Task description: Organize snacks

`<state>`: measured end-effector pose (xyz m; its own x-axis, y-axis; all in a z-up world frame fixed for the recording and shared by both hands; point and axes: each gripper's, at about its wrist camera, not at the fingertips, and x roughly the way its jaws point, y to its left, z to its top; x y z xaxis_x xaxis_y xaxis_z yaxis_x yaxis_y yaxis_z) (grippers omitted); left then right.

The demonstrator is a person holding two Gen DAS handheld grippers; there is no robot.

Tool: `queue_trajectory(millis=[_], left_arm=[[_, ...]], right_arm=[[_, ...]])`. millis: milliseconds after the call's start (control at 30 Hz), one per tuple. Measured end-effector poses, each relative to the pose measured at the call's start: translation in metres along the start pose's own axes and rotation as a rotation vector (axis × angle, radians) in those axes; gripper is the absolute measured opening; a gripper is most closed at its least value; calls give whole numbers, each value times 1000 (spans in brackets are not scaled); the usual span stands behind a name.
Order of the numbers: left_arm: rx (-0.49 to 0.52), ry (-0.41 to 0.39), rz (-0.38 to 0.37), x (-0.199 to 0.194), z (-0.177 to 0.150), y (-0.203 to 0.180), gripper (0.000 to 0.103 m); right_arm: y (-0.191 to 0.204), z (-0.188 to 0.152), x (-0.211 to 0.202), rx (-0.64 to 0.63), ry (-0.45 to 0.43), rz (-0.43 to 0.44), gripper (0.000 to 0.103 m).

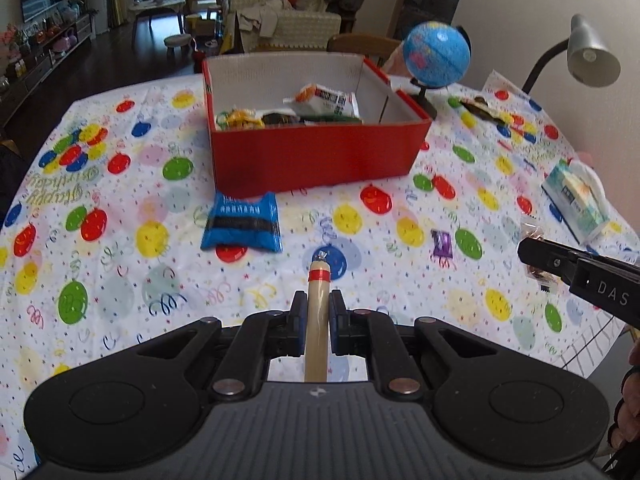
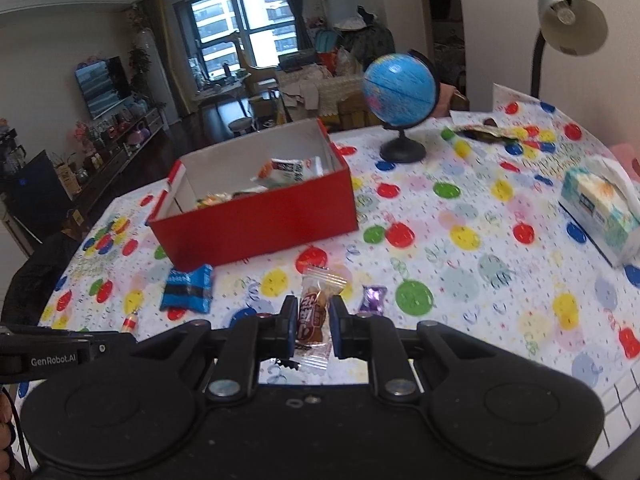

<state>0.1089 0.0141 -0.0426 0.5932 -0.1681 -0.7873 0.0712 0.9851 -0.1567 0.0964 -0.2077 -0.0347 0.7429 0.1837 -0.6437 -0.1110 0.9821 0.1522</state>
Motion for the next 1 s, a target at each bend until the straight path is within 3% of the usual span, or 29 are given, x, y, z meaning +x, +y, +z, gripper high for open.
queue_trajectory(millis=[467,1000], left_arm=[[-16,-120,39,-14,64,3,10],[-3,-156,128,25,138,5,11]], right_arm=[[19,69,22,-107,-37,99,15],[28,131,83,-211,-29,151,15]])
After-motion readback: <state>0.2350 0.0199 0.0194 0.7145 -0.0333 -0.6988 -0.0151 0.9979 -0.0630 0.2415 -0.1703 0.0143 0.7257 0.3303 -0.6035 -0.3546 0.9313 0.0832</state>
